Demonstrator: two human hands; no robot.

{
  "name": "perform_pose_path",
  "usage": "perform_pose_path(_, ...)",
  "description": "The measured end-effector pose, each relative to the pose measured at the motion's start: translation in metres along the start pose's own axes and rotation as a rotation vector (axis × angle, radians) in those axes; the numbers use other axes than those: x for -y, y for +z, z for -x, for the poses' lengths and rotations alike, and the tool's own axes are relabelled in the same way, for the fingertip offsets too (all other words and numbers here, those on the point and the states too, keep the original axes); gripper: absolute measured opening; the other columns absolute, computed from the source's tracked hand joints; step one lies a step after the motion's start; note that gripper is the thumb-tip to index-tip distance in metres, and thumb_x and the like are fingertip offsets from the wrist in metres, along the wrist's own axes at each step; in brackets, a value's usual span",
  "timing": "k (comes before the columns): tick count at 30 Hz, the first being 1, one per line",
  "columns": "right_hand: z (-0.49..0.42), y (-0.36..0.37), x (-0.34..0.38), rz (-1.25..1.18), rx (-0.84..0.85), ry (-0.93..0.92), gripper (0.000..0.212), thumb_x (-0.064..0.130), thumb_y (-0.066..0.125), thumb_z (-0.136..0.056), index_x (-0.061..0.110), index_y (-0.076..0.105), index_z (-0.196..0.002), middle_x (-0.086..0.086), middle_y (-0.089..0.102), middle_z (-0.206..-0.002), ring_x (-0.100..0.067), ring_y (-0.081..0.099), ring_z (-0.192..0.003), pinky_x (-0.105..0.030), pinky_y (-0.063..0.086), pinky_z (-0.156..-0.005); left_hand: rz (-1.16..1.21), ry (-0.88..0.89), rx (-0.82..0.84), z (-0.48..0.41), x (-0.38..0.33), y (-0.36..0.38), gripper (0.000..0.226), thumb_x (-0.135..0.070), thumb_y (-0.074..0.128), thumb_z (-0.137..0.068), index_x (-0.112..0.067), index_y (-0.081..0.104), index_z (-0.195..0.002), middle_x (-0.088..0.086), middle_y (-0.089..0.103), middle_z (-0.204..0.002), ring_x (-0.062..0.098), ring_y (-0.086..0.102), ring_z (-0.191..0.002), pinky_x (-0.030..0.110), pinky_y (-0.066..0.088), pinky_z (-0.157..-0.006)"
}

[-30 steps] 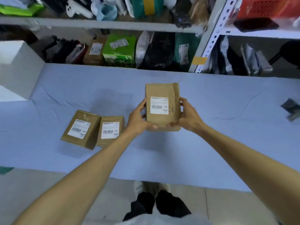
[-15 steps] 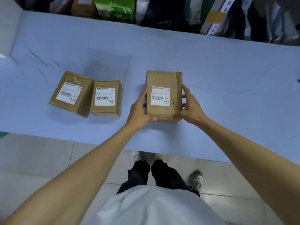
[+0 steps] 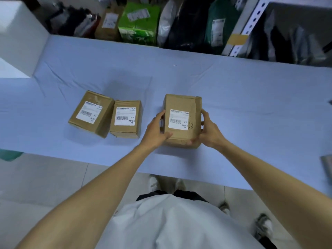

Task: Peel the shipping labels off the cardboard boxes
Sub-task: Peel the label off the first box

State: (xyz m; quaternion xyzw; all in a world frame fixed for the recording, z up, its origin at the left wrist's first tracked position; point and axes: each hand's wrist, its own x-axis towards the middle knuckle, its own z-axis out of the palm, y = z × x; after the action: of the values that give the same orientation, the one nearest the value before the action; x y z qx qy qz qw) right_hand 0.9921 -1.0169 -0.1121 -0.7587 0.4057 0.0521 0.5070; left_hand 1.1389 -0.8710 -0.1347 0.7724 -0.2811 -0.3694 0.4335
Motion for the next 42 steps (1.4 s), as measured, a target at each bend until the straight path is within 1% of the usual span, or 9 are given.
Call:
perform_pose_path(5, 0.002, 0.006, 0.010, 0.013, -0.029, 0.024, 0.116, 0.002, 0.082, -0.059, 0.022, 0.010, -0.148, -0.003, 0.055, -0.117, -0.026, 0.057, -0.102, -0.039, 0.052, -0.083, 0.040, 0.036, -0.010, 0.007, 0.004, 0.004, 0.082, -0.006, 0.070, -0.083, -0.027, 0.025, -0.148, -0.006, 0.046, -0.139, 0.015, 0.045, -0.129, 0.014, 0.045, -0.088)
perform_pose_path(9, 0.001, 0.010, 0.016, 0.047, -0.054, 0.022, 0.119, 0.016, 0.079, -0.044, 0.018, 0.017, -0.145, -0.011, 0.044, -0.126, -0.025, 0.052, -0.106, -0.040, 0.052, -0.087, 0.084, 0.024, 0.008, 0.008, 0.006, 0.003, 0.077, -0.005, 0.069, -0.084, -0.029, 0.029, -0.145, -0.005, 0.046, -0.142, 0.019, 0.046, -0.131, 0.031, 0.046, -0.103)
perform_pose_path(13, -0.002, 0.008, 0.013, -0.032, -0.057, 0.003, 0.116, 0.023, 0.083, -0.041, 0.016, 0.023, -0.140, -0.010, 0.045, -0.127, -0.025, 0.051, -0.115, -0.044, 0.050, -0.094, 0.053, 0.012, 0.019, 0.002, 0.005, -0.001, 0.078, -0.007, 0.072, -0.081, -0.031, 0.032, -0.143, -0.004, 0.046, -0.139, 0.019, 0.047, -0.128, 0.030, 0.047, -0.100)
perform_pose_path(17, -0.002, 0.009, 0.009, 0.057, -0.053, 0.002, 0.133, 0.031, 0.084, -0.042, 0.023, 0.005, -0.149, -0.007, 0.038, -0.130, -0.025, 0.046, -0.114, -0.040, 0.046, -0.093, -0.123, 0.010, 0.062, -0.009, 0.000, -0.005, 0.083, -0.011, 0.075, -0.076, -0.037, 0.032, -0.141, 0.004, 0.040, -0.128, 0.020, 0.055, -0.113, 0.035, 0.049, -0.099)
perform_pose_path(22, -0.007, 0.011, 0.005, 0.077, -0.045, 0.001, 0.132, 0.015, 0.088, -0.058, 0.023, -0.006, -0.150, -0.009, 0.034, -0.132, -0.028, 0.045, -0.115, -0.032, 0.041, -0.087, -0.249, -0.009, 0.084, -0.013, -0.006, -0.005, 0.087, -0.012, 0.076, -0.074, -0.042, 0.029, -0.142, 0.002, 0.035, -0.125, 0.021, 0.061, -0.094, 0.028, 0.051, -0.085)
perform_pose_path(28, -0.007, 0.014, 0.005, 0.076, -0.072, -0.012, 0.129, 0.012, 0.088, -0.057, 0.022, -0.001, -0.150, -0.009, 0.035, -0.129, -0.028, 0.047, -0.110, -0.033, 0.043, -0.086, -0.257, -0.021, 0.070, -0.011, -0.008, -0.002, 0.084, -0.009, 0.073, -0.076, -0.042, 0.029, -0.141, 0.001, 0.034, -0.125, 0.023, 0.060, -0.098, 0.026, 0.046, -0.081)
perform_pose_path(33, -0.007, 0.015, 0.006, 0.069, -0.068, 0.001, 0.131, 0.011, 0.087, -0.059, 0.022, -0.006, -0.151, -0.010, 0.032, -0.134, -0.031, 0.047, -0.115, -0.031, 0.041, -0.085, -0.245, -0.041, 0.076, -0.009, -0.012, -0.001, 0.080, -0.006, 0.071, -0.077, -0.041, 0.033, -0.138, 0.002, 0.034, -0.127, 0.025, 0.057, -0.103, 0.034, 0.050, -0.091)
perform_pose_path(38, -0.004, 0.015, 0.007, 0.068, -0.068, 0.000, 0.130, 0.010, 0.086, -0.060, 0.023, -0.007, -0.150, -0.010, 0.032, -0.133, -0.031, 0.048, -0.113, -0.032, 0.041, -0.084, -0.232, 0.010, 0.072, -0.006, -0.009, -0.001, 0.064, -0.004, 0.069, -0.077, -0.039, 0.042, -0.123, -0.003, 0.036, -0.123, 0.020, 0.058, -0.103, 0.025, 0.047, -0.085)
perform_pose_path(42, -0.003, 0.013, 0.008, 0.058, -0.067, -0.007, 0.129, 0.010, 0.086, -0.059, 0.025, -0.004, -0.150, -0.009, 0.032, -0.131, -0.024, 0.045, -0.104, -0.032, 0.041, -0.085, -0.121, -0.003, 0.045, -0.006, -0.005, -0.001, 0.080, -0.004, 0.074, -0.074, -0.033, 0.029, -0.134, 0.001, 0.039, -0.134, 0.021, 0.054, -0.114, 0.038, 0.051, -0.092)
